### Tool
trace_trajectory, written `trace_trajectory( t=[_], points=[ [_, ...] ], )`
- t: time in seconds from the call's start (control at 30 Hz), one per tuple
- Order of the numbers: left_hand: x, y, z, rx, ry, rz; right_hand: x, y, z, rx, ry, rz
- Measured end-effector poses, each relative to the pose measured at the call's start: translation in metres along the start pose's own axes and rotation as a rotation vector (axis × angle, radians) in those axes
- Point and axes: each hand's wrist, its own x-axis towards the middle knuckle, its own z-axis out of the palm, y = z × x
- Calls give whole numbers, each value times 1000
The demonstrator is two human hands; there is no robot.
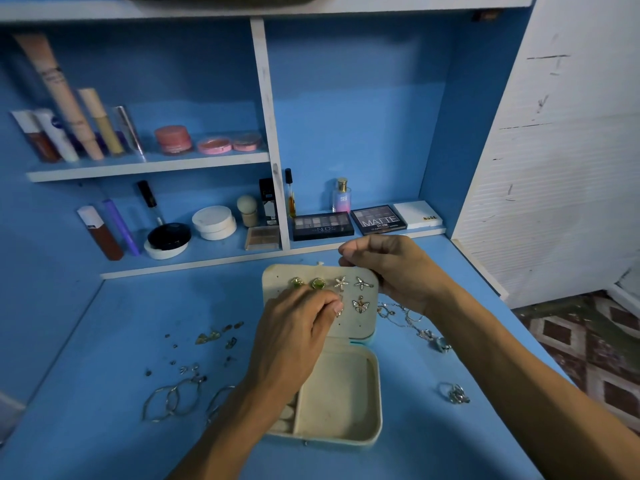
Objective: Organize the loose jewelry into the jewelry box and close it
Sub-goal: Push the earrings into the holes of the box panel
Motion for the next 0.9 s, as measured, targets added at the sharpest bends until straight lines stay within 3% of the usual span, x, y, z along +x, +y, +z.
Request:
trace_trajectory(
  t=[0.27,0.9],
  points=[
    [-6,-1,4,29,58,-28,-1,2,-2,9,5,31],
    [-2,-1,11,253,191,121,-1,2,-4,105,-43,81]
  ],
)
